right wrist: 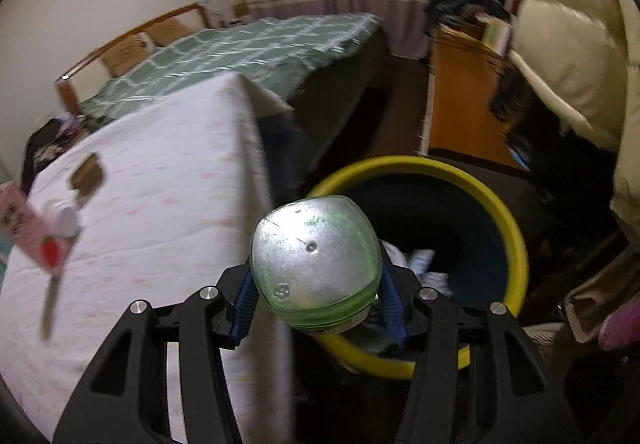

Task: Collect trash
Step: 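Carry the cup over the bin and open the right gripper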

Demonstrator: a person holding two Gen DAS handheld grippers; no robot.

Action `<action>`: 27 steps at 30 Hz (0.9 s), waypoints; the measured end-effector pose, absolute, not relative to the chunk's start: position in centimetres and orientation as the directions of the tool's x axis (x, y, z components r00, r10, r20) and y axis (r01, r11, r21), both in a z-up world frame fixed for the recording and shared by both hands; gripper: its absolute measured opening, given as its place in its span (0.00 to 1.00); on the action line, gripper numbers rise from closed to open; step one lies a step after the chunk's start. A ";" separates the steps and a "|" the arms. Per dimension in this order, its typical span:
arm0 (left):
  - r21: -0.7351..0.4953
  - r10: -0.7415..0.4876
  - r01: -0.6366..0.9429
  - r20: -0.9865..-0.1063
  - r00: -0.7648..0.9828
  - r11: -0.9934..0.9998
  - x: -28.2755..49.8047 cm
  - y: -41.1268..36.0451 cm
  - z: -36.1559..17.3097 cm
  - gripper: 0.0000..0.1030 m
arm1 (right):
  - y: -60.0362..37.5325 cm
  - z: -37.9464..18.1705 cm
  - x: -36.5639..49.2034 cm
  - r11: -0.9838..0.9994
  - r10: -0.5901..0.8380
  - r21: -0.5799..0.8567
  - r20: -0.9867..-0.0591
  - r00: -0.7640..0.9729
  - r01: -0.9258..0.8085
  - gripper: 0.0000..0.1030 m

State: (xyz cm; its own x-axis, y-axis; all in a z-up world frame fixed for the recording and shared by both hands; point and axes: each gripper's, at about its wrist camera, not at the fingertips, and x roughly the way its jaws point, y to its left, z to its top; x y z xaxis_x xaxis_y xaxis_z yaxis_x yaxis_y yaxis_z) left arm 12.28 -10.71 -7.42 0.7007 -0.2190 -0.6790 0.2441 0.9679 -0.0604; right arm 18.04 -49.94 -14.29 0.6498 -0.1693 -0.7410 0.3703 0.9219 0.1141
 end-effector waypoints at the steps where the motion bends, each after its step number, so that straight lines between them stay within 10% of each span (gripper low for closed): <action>1: -0.059 -0.219 0.246 -0.680 0.699 0.968 12.3 -10.8 -7.5 0.95 | -50.7 -14.9 18.1 0.914 -0.181 0.111 -0.749 0.638 0.390 0.49; 27: -0.016 -0.251 0.331 -0.685 0.684 0.944 22.2 -20.4 -10.9 0.95 | -52.5 -16.2 16.3 0.893 -0.227 0.098 -0.744 0.628 0.439 0.58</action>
